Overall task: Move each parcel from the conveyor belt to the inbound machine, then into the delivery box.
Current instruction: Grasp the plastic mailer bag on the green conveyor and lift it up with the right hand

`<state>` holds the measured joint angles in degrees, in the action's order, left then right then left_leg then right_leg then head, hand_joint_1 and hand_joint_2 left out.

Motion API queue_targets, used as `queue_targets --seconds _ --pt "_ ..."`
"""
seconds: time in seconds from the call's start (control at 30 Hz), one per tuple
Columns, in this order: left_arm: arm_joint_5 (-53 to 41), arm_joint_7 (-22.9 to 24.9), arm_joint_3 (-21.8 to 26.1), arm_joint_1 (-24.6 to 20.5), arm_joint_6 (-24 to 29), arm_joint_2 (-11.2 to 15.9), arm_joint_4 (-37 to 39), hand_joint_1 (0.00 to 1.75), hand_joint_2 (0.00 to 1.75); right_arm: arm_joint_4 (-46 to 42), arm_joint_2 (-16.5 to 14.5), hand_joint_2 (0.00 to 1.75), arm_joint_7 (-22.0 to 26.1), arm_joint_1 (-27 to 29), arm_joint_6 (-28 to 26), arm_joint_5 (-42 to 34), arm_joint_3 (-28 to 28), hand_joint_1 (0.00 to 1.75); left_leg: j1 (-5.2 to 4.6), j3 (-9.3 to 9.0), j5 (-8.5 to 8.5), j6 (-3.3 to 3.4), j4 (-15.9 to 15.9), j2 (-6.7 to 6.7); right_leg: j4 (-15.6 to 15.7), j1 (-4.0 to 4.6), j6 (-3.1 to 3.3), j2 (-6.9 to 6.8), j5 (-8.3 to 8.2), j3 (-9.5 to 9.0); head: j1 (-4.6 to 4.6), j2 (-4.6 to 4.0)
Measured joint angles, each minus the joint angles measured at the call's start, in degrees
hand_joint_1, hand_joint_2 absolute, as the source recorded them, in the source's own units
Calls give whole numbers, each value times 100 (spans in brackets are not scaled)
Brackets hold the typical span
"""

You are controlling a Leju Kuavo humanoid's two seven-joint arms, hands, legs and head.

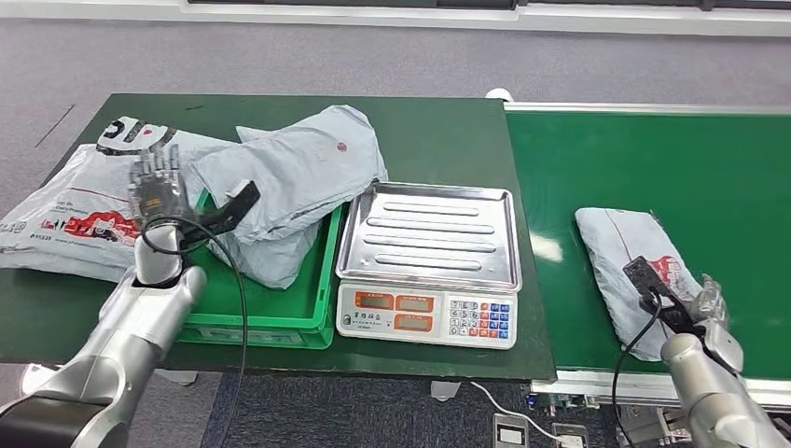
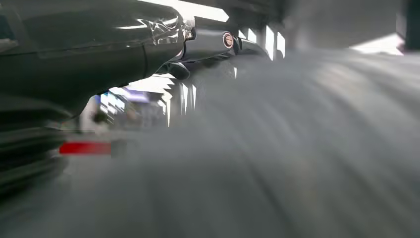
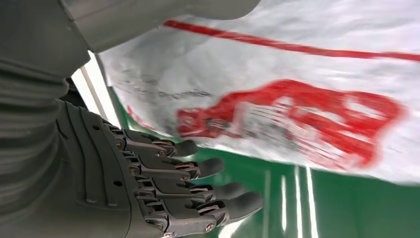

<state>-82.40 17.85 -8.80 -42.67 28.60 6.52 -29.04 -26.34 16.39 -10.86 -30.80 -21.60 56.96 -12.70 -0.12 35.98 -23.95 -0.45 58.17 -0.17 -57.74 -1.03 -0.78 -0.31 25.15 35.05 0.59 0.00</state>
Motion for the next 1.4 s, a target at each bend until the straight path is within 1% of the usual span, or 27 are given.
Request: queue_targets --seconds 0.07,0.1,0.17,0.23,0.33,0.47,0.5,0.57,0.6,0.67,0.7,0.73,0.77,0.8,0.83,0.87,0.93,0.97,1.0,1.03,1.1,1.2,1.23,1.33,1.4 --pt "-463 484 16 229 376 188 -322 0 175 -1 36 175 -67 108 168 62 -87 0 0 -1 -3 -2 0 3 0 0 1 3 4 1 -1 0" --pt "-570 709 10 388 436 284 -575 0 175 -1 49 175 -97 164 261 95 -128 0 0 0 -4 -3 -1 2 0 0 2 2 7 1 -1 0" --pt "-632 1156 -32 740 409 453 -1160 0 175 -2 74 175 -140 257 430 164 -188 0 0 0 -7 -4 -1 -1 0 0 2 -2 12 2 -1 0" --pt "-635 1408 -68 1074 405 564 -1732 0 175 -5 91 175 -166 311 550 218 -236 0 0 2 -8 -3 -1 -3 0 -1 1 -6 15 0 -1 0" --pt "-638 1515 -136 1662 477 798 -2776 0 175 -35 95 175 -191 362 689 300 -294 0 -1 1 -13 -3 -1 3 1 -1 2 0 17 -2 -2 0" --pt "-639 1542 -169 2380 310 1221 -4068 0 175 -49 102 175 -262 383 823 402 -357 0 0 0 -18 -2 -1 4 1 0 2 -3 21 0 0 0" --pt "-639 1543 -162 2516 335 1296 -4330 0 175 -49 106 175 -270 383 846 414 -371 0 1 0 -18 -2 -1 0 2 0 3 -8 23 -2 0 0" --pt "-639 1524 -109 2801 601 1378 -4818 0 175 -50 110 175 -237 392 873 407 -403 0 1 0 -18 -1 -1 -5 2 0 3 -15 26 -5 0 0" --pt "-639 1507 -70 2930 791 1388 -5041 0 175 -52 110 175 -210 401 883 394 -426 7 1 0 -18 -1 -1 -7 2 1 3 -17 27 -5 -1 0" --pt "-639 1474 8 3115 1067 1386 -5404 0 175 -57 110 175 -167 417 892 374 -464 95 1 0 -19 0 -1 -8 2 0 3 -19 27 -7 -1 0" --pt "-639 1443 36 3174 1113 1378 -5541 0 175 -60 110 175 -154 421 894 373 -472 138 1 -1 -19 0 -1 -9 2 0 3 -20 27 -7 -1 0" --pt "-634 1353 59 3233 1123 1336 -5684 0 175 -61 110 175 -136 428 898 367 -475 175 0 -1 -19 0 0 -9 3 -1 3 -21 27 -7 0 0" --pt "-587 1120 90 3287 1127 1246 -5855 0 175 -64 110 175 -107 439 903 351 -481 175 -1 -1 -19 1 0 -11 4 -1 2 -23 27 -8 -1 0" --pt "-444 692 132 3334 1129 1087 -6040 0 175 -72 110 175 -73 452 906 330 -491 175 -2 -1 -19 5 1 -13 4 -2 1 -26 26 -10 -1 0" --pt "-153 54 192 3366 1129 876 -6206 0 175 -81 110 175 -36 464 910 304 -505 175 -4 0 -20 8 2 -17 5 -4 0 -32 27 -13 -1 0" --pt "342 -748 258 3374 1100 650 -6323 0 175 -92 110 175 -7 467 916 280 -525 175 -5 -1 -21 13 3 -21 5 -6 -2 -38 28 -17 -1 0" --pt "1826 -2305 327 3342 887 269 -6363 0 175 -113 111 175 30 451 941 257 -560 175 -9 -5 -23 18 6 -23 5 -10 -8 -42 29 -22 -1 0" --pt "2621 -2825 325 3303 739 110 -6319 0 175 -122 114 175 41 437 963 254 -571 175 -10 -7 -24 19 8 -20 6 -11 -11 -40 28 -23 -1 0" --pt "3276 -3099 311 3252 610 -32 -6266 0 175 -127 119 175 49 422 984 254 -575 175 -10 -8 -24 20 9 -18 6 -11 -13 -37 25 -23 0 0" --pt "3700 -3203 297 3193 510 -169 -6197 0 175 -130 123 175 53 404 1005 260 -577 175 -10 -9 -24 20 9 -15 6 -11 -14 -34 23 -23 -1 0" --pt "3948 -3197 252 3056 280 -397 -6032 0 175 -131 125 175 52 364 1027 295 -578 175 -10 -10 -22 21 9 -14 6 -10 -14 -32 21 -24 -1 0" --pt "4301 -3373 102 2794 -410 -676 -5653 0 175 -128 85 175 2 252 1025 407 -579 175 -10 -9 -16 22 9 -16 5 -10 -13 -35 16 -25 -1 0" --pt "4471 -3443 42 2712 -596 -758 -5510 0 175 -126 59 175 -25 197 1023 444 -579 175 -10 -9 -15 21 9 -15 5 -10 -13 -33 14 -24 -1 0" --pt "4814 -3575 -100 2528 -868 -964 -5155 0 175 -122 -11 175 -76 57 1005 500 -579 175 -10 -9 -14 19 9 -11 5 -10 -12 -25 12 -22 -1 0" --pt "5343 -3643 -140 2446 -1232 -1072 -4994 0 175 -115 -49 175 -67 -7 924 542 -577 175 -11 -8 -14 20 9 -11 5 -11 -12 -23 12 -22 -2 0"
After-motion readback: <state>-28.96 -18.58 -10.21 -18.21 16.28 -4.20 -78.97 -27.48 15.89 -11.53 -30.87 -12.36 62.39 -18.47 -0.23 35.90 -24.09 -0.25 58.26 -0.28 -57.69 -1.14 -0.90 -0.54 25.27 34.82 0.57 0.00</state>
